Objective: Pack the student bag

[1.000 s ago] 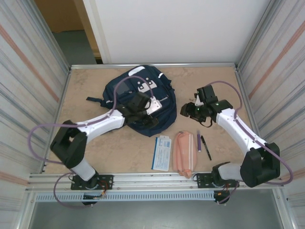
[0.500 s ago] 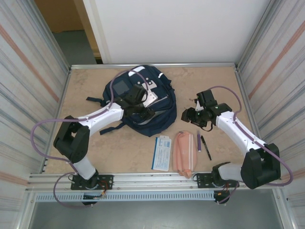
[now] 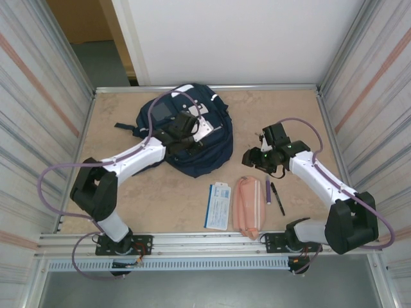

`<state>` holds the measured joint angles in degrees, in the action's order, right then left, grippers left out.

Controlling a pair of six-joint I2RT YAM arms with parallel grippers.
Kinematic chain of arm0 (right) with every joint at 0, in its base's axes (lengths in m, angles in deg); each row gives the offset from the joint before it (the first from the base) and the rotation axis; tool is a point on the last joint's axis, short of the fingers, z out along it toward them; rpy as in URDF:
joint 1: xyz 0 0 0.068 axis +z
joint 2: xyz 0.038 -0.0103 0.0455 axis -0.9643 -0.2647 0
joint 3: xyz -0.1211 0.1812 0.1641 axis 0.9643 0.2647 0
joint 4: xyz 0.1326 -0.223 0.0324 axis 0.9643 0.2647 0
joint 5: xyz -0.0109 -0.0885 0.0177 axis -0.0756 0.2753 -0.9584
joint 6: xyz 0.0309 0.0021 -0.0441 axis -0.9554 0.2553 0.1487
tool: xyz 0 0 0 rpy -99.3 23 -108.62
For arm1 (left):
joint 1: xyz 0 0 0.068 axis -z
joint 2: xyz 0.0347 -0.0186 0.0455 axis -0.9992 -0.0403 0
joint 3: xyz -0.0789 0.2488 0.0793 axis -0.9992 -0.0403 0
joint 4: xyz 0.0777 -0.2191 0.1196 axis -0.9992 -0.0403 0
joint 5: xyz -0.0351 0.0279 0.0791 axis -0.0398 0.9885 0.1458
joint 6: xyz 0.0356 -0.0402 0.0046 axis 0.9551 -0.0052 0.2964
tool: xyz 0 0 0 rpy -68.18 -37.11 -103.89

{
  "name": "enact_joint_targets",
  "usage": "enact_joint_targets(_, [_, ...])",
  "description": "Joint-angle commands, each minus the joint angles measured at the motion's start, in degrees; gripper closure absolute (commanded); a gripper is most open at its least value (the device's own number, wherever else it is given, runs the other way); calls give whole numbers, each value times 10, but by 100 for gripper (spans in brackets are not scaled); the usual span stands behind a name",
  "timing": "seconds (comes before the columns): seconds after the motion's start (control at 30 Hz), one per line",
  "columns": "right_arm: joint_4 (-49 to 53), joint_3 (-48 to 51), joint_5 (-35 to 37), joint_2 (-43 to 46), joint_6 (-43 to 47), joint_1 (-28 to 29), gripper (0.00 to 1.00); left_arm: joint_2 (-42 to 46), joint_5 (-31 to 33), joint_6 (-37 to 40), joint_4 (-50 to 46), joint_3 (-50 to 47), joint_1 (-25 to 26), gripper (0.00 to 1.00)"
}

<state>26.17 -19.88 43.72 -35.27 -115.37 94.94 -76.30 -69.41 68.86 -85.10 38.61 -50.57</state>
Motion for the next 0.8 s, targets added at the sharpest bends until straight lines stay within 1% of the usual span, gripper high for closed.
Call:
enact_joint_targets(0.0, [-13,6,-11,-11,-15,9,45,53,40,36,0,52,-3,100])
enact_joint_targets(0.07, [-17,4,-20,-23,-17,15,45,58,28,37,-23,72,-13,100])
enact_joint_targets(0.13, [-20,0,-52,-36,4,26,45,63,4,30,-40,78,-22,100])
enact_joint_targets(0.17, [-13,-4,-46,-41,19,36,45,65,-14,28,-48,74,-22,97])
enact_joint_targets(0.2, [3,-11,-22,-44,27,48,45,69,-40,20,-56,67,-21,72])
enact_joint_targets(0.23, [18,-18,5,-47,31,56,45,72,-62,0,-59,59,-20,51])
enact_joint_targets(0.3, [49,-24,43,-49,31,64,45,83,-114,-59,-53,33,-13,43])
enact_joint_targets(0.4, [70,-2,67,-27,13,66,44,104,-168,-148,-9,-24,9,36])
enact_joint_targets(0.47, [79,21,66,-4,6,67,44,112,-174,-216,28,-62,32,33])
enact_joint_targets(0.53, [92,42,65,16,2,66,44,105,-195,-254,22,-69,58,31])
enact_joint_targets(0.6, [96,63,57,27,13,66,46,89,-176,-291,1,-65,97,31])
enact_joint_targets(0.67, [90,78,40,30,21,64,47,67,-178,-335,12,-74,127,31])
enact_joint_targets(0.77, [68,82,4,28,27,63,50,23,-204,-411,34,-79,160,33])
